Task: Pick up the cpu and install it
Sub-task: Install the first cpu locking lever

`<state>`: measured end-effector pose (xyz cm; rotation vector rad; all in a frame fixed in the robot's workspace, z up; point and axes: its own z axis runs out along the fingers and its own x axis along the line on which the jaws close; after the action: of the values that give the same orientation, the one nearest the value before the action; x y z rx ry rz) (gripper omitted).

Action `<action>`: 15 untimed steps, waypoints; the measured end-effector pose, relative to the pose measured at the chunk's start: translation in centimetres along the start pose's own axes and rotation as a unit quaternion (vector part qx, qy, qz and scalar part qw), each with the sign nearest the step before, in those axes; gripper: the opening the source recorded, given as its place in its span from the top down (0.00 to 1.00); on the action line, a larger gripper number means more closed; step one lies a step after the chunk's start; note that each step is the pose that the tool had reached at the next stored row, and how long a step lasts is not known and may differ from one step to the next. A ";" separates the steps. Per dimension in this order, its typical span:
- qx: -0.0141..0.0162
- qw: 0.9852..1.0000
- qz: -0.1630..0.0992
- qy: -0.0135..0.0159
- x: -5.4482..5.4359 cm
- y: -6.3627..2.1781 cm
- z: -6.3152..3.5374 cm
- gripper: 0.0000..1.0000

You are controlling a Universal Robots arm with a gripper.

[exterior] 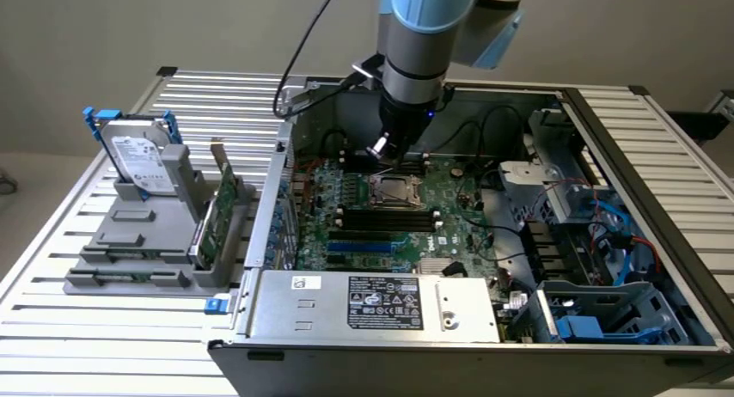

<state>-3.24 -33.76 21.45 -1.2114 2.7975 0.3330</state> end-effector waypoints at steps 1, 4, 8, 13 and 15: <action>-0.001 1.000 -0.001 0.001 0.0 0.01 0.00 0.89; -0.001 1.000 -0.003 0.001 0.0 0.04 0.01 0.89; -0.002 1.000 -0.005 0.001 0.0 0.07 0.01 0.89; -0.003 1.000 -0.008 0.002 0.0 0.10 0.03 0.89; -0.003 1.000 -0.010 0.002 0.0 0.11 0.03 0.89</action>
<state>-3.29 -33.65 21.45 -1.2423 2.7880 0.3375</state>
